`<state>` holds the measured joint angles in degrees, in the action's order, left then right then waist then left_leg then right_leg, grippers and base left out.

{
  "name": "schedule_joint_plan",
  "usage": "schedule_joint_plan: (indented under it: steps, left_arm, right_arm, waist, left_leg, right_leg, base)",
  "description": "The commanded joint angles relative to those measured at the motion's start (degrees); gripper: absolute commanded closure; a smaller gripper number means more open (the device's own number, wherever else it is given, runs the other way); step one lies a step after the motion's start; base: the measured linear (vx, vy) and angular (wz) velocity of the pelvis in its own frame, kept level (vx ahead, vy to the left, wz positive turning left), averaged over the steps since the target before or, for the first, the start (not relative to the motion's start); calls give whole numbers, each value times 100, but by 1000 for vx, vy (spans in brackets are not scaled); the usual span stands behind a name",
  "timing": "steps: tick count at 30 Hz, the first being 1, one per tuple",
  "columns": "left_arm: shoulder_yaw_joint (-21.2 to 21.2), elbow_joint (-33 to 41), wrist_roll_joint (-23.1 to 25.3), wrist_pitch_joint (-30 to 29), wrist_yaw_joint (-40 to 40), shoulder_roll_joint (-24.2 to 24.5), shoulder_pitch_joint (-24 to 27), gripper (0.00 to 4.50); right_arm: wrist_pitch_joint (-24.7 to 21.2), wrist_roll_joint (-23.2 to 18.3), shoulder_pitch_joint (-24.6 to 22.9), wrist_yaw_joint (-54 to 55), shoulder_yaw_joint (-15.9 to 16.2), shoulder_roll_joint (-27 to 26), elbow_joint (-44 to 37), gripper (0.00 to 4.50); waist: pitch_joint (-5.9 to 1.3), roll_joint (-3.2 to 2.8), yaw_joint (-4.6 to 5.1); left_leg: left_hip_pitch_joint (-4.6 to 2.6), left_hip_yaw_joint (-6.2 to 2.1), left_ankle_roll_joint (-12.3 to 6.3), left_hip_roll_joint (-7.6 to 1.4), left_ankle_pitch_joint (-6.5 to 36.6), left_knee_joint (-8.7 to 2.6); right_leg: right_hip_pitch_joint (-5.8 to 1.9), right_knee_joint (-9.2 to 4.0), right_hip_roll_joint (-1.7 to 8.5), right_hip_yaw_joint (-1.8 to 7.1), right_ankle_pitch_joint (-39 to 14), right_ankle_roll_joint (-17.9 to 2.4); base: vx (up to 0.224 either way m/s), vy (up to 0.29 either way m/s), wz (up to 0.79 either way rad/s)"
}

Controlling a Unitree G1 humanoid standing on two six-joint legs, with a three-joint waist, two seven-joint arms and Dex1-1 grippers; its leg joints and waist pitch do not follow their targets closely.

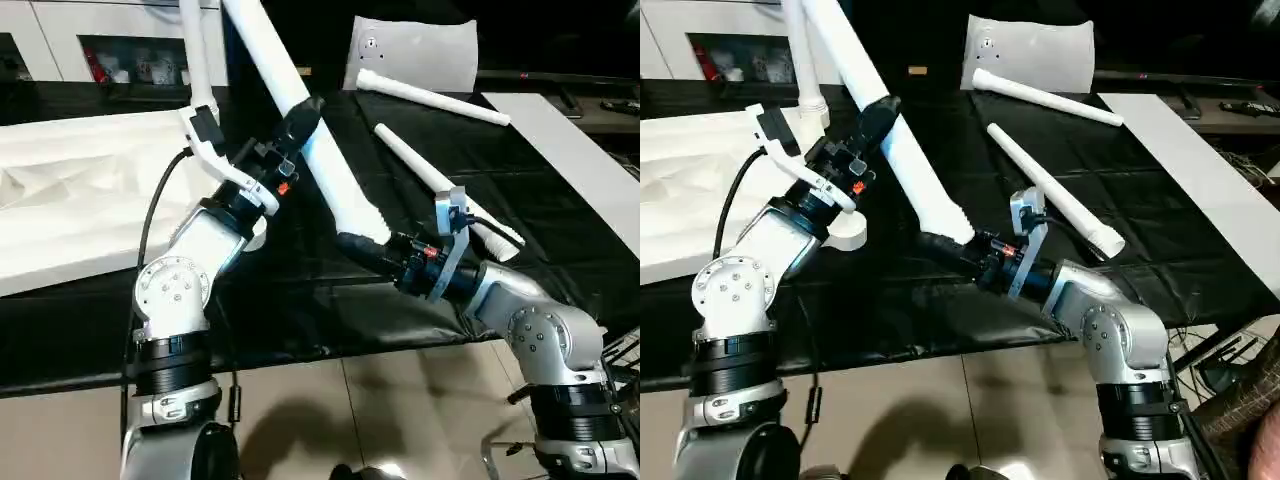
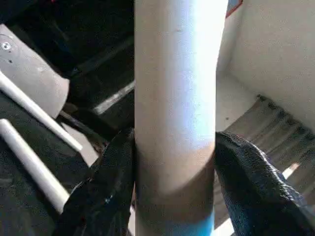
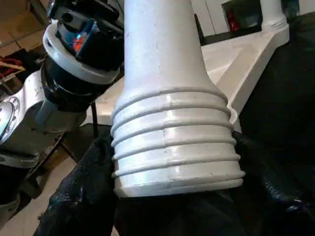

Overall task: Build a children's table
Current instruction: Insert table leg to table base

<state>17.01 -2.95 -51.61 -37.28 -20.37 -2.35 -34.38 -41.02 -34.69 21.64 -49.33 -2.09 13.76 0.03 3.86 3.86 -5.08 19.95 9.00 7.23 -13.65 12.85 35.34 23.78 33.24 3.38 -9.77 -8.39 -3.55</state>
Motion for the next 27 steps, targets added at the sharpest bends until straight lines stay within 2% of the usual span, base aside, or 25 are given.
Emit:
schedule_joint_plan:
  steps: [1, 3, 5, 7, 13, 14, 15, 18, 21, 23, 26, 27]
  left_arm:
    - [-269, 25, 144, 53, -164, 50, -80, 218]
    - [-422, 49, 315, 120, -259, 177, -9, 230]
    - [-533, 60, 467, 166, -327, 275, 42, 251]
    - [-607, 30, 643, 246, -349, 355, 74, 254]
    - [-459, -110, 730, 419, -279, 375, 10, 257]
    - [-459, -110, 730, 419, -279, 375, 10, 257]
    - [-426, -153, 761, 470, -254, 413, -22, 257]
    - [-314, -366, 900, 704, -150, 597, -186, 257]
    - [-275, -461, 1017, 799, -122, 731, -275, 257]
    - [-272, -504, 1102, 833, -117, 815, -316, 258]
    - [-287, -539, 1172, 866, -117, 898, -343, 263]
    - [-353, -574, 1243, 907, -138, 990, -354, 263]
  right_arm:
    - [-31, 7, -35, -29, 34, 58, -140, 176]
    - [9, 17, -11, -35, 21, 84, -79, 176]
    - [26, 10, 2, -28, 12, 105, -59, 176]
    - [61, 32, 16, -23, 13, 131, -29, 176]
    - [276, 200, 54, 177, 19, 108, 66, 176]
    - [276, 200, 54, 177, 19, 108, 66, 141]
    - [237, 168, 84, 237, -29, 78, 107, 141]
    - [267, 36, 177, 411, -268, -33, 169, 103]
    - [427, 168, 130, 304, -230, 101, 116, 84]
    - [407, 170, 93, 242, -254, 224, 116, 68]
    - [359, 105, 54, 145, -308, 369, 95, 48]
    - [264, -112, 32, 65, -491, 468, 6, 36]
  waist:
    - [-494, -31, -9]
    - [-490, -15, -4]
    - [-486, -24, -7]
    - [-485, -25, -4]
    - [-474, -22, 1]
    - [-474, -23, 3]
    - [-469, -25, 3]
    - [-474, -34, 15]
    - [-472, -40, 4]
    - [-466, -40, 24]
    - [-478, -45, 8]
    - [-476, -45, 9]
  left_leg:
    - [39, 54, -376, -15, -195, -362]
    - [40, 53, -376, -18, -202, -363]
    - [44, 50, -379, -19, -212, -364]
    - [44, 49, -385, -22, -228, -363]
    - [51, 58, -383, -14, -206, -361]
    - [49, 60, -383, -11, -191, -362]
    - [46, 58, -381, -14, -181, -365]
    - [32, 53, -361, -7, -134, -370]
    - [34, 43, -351, -23, -145, -373]
    - [42, 49, -372, 0, -156, -370]
    - [32, 45, -393, -7, -211, -364]
    - [30, 48, -415, -17, -219, -363]
  right_leg:
    - [-467, -393, 466, 403, -1677, 115]
    - [-465, -383, 464, 406, -1631, 95]
    - [-465, -376, 468, 409, -1614, 77]
    - [-466, -368, 469, 411, -1573, 56]
    - [-467, -371, 473, 413, -1592, 6]
    - [-467, -374, 468, 411, -1618, 13]
    - [-464, -373, 467, 409, -1628, 12]
    - [-451, -388, 460, 402, -1733, 60]
    - [-460, -377, 468, 405, -1641, 80]
    - [-469, -375, 445, 402, -1569, 158]
    - [-469, -354, 450, 402, -1502, 109]
    - [-460, -346, 456, 408, -1468, 43]
  base:
    - [0, 0, 0]
    - [0, 0, 0]
    - [0, 0, 0]
    - [0, 0, 0]
    - [0, 0, 0]
    - [0, 0, 0]
    - [0, 0, 0]
    - [0, 0, 0]
    - [0, 0, 0]
    - [0, 0, 0]
    - [0, 0, 0]
    - [0, 0, 0]
